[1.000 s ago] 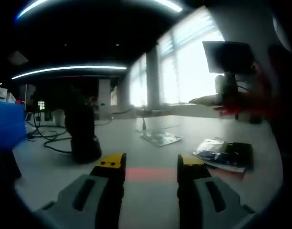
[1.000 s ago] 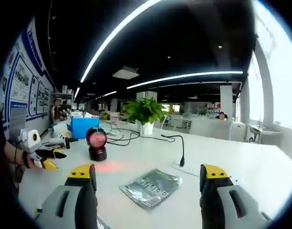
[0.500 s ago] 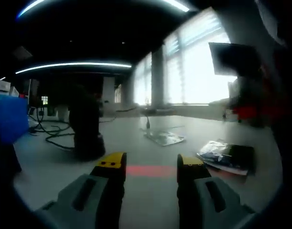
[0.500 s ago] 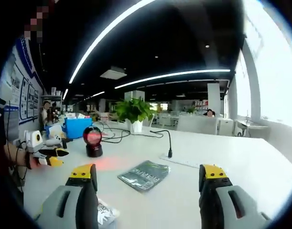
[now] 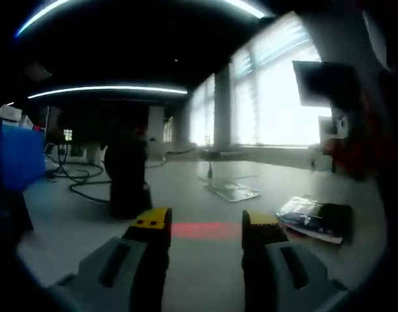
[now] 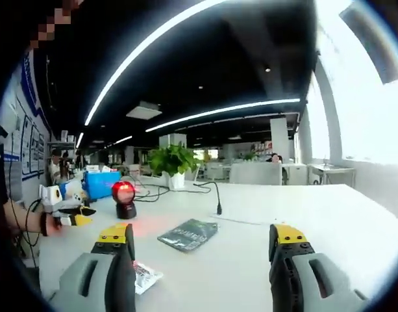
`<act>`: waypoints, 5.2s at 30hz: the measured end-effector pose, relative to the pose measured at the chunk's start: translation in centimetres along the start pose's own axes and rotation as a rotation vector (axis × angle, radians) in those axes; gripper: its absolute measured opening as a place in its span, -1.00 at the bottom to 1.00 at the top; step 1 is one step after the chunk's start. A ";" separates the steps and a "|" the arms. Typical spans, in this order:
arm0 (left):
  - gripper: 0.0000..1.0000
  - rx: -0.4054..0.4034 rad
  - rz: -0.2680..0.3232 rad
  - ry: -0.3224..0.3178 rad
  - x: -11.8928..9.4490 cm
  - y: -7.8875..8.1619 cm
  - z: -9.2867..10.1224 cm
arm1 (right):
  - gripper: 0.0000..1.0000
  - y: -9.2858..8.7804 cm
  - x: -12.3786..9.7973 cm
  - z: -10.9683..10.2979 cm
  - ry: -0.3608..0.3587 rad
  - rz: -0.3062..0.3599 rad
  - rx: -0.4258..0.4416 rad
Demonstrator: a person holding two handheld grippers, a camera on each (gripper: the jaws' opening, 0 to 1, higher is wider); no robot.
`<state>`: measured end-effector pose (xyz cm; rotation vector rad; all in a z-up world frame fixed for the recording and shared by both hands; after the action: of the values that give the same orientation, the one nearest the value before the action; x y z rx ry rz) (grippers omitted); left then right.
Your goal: Clip sheet goods on table flip sheet goods clip sheet goods scan sheet goods put sheet goods back to table
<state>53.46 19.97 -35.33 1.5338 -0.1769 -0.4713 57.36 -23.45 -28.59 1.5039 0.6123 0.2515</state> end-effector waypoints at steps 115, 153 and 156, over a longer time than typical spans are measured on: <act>-0.38 0.084 -0.034 0.066 -0.3 -0.1 0.8 | 0.28 -6.6 -1.1 -13.3 0.120 0.053 -0.155; -0.39 0.083 -0.026 0.063 -0.3 -0.1 0.7 | -0.86 -11.4 0.6 -20.1 0.248 -0.207 -0.424; -0.39 0.084 -0.028 0.062 -0.3 -0.1 0.8 | -0.93 -11.5 0.5 -20.2 0.257 -0.218 -0.410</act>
<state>52.88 19.41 -35.36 1.6329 -0.1284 -0.4428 44.82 -6.84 -38.93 1.0086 0.8658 0.3801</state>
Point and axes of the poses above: the point that each gripper's makers call its tool centre point, and the gripper's own axes: x roughly forward along the fingers, z roughly to its right, y roughly out of its top, the point moved 8 cm from there along -x, roughly backward along the fingers, and after that the axes turned 12 degrees about -z, right-handed, at the moved point
